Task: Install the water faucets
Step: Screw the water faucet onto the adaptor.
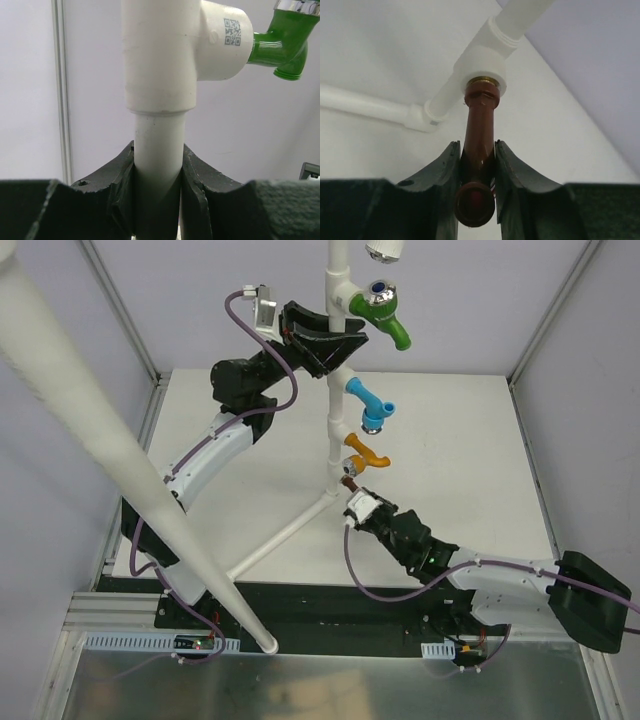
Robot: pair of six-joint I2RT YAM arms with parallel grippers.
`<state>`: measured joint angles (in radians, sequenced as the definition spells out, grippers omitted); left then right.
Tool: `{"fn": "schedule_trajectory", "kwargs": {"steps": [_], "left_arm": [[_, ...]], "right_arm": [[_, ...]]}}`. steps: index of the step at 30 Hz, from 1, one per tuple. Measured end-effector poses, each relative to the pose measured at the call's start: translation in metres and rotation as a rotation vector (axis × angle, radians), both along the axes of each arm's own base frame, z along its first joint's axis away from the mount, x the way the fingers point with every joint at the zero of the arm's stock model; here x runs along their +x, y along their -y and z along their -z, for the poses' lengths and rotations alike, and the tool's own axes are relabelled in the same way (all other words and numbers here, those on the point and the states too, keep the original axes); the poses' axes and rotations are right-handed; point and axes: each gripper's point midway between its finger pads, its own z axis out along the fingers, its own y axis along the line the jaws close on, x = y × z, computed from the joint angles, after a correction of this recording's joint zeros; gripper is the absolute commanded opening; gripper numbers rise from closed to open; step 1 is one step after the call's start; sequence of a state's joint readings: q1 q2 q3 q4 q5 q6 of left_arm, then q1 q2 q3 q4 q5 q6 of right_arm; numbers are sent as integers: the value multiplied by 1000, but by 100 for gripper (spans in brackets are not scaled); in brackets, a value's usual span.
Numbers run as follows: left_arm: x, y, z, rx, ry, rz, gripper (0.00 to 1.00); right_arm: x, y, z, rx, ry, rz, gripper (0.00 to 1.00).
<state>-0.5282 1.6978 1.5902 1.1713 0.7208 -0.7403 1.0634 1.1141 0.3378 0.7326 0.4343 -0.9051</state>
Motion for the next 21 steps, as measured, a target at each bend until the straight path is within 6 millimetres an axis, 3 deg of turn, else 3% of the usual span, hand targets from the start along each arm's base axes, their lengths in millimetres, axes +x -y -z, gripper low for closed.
{"fn": "schedule_trajectory", "kwargs": {"steps": [7, 10, 14, 19, 20, 21], "left_arm": [[-9, 1, -4, -16, 10, 29, 0], [-13, 4, -5, -18, 9, 42, 0], [-16, 6, -5, -18, 10, 50, 0], [-15, 6, -4, -18, 10, 47, 0], [-15, 6, -4, -17, 9, 47, 0], [-14, 6, -3, -15, 8, 46, 0]], "right_arm": [[-21, -2, -4, 662, -396, 126, 0], [-28, -1, -5, 1034, -581, 191, 0], [-30, 0, -9, 1534, -836, 274, 0], [-26, -1, -11, 2035, -1137, 360, 0], [-25, -1, -10, 2117, -1192, 374, 4], [-24, -1, -9, 2182, -1235, 383, 14]]}}
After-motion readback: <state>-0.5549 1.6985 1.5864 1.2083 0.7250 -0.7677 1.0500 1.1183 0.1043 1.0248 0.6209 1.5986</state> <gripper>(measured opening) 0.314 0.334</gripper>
